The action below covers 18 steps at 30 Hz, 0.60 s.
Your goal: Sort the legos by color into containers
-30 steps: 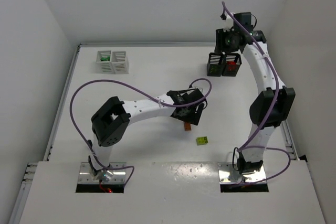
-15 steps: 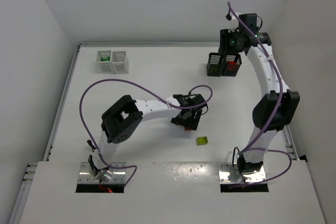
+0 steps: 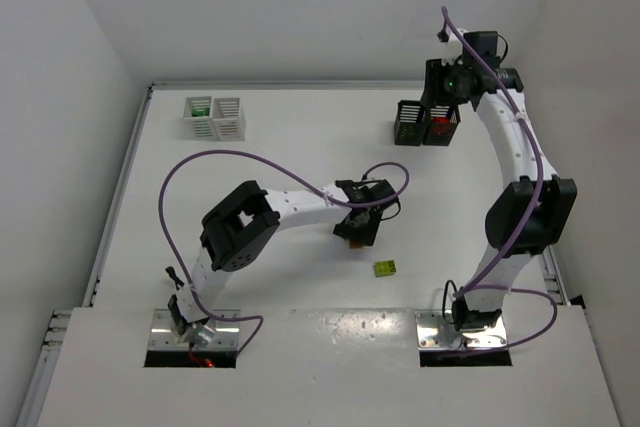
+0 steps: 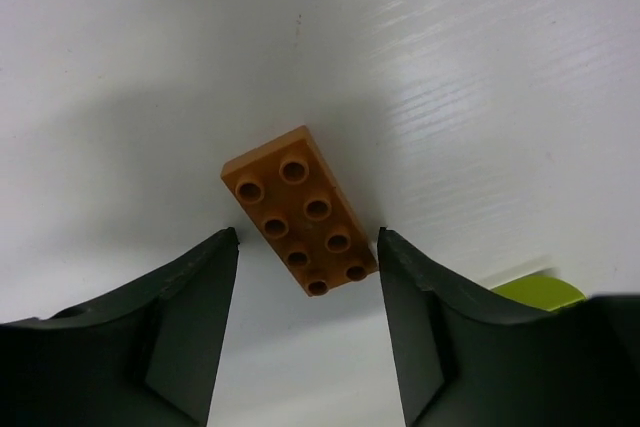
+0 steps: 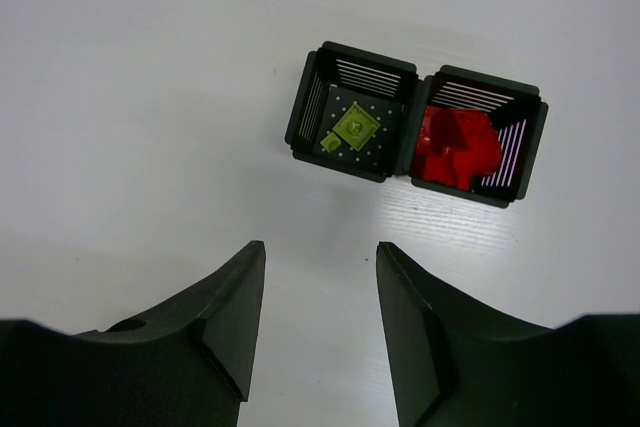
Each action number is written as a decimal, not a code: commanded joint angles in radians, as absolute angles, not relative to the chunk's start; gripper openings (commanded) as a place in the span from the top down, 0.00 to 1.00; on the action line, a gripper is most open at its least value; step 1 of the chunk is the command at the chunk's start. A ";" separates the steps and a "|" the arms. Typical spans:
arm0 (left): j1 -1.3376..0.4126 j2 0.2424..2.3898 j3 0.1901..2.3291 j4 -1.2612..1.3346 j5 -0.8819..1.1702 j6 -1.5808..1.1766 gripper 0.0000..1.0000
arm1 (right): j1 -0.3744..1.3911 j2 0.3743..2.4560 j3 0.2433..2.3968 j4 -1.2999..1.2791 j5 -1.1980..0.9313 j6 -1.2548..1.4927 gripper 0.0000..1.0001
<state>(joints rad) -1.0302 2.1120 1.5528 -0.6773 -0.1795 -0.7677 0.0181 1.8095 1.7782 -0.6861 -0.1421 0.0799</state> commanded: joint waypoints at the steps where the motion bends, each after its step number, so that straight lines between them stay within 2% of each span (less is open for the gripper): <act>1: -1.057 2.135 1.574 -0.687 -0.215 -0.775 0.45 | 0.008 1.776 1.781 -0.643 -0.164 0.092 0.51; 6: -1.057 2.135 1.542 -0.678 -0.215 -0.764 0.58 | -0.001 1.776 1.781 -0.652 -0.173 0.092 0.51; 8: -1.057 2.135 1.531 -0.678 -0.215 -0.744 0.61 | -0.002 1.776 1.781 -0.652 -0.173 0.092 0.51; 11: -1.057 2.135 1.531 -0.669 -0.225 -0.720 0.71 | -0.002 1.767 1.781 -0.661 -0.183 0.092 0.51; 12: -1.057 2.125 1.531 -0.669 -0.244 -0.719 0.78 | -0.002 1.758 1.772 -0.670 -0.192 0.092 0.51; 14: -1.057 2.094 1.531 -0.669 -0.253 -0.710 0.86 | -0.002 1.746 1.763 -0.670 -0.201 0.092 0.51; 18: -1.057 2.005 1.511 -0.669 -0.314 -0.699 0.89 | -0.002 1.726 1.730 -0.680 -0.249 0.092 0.51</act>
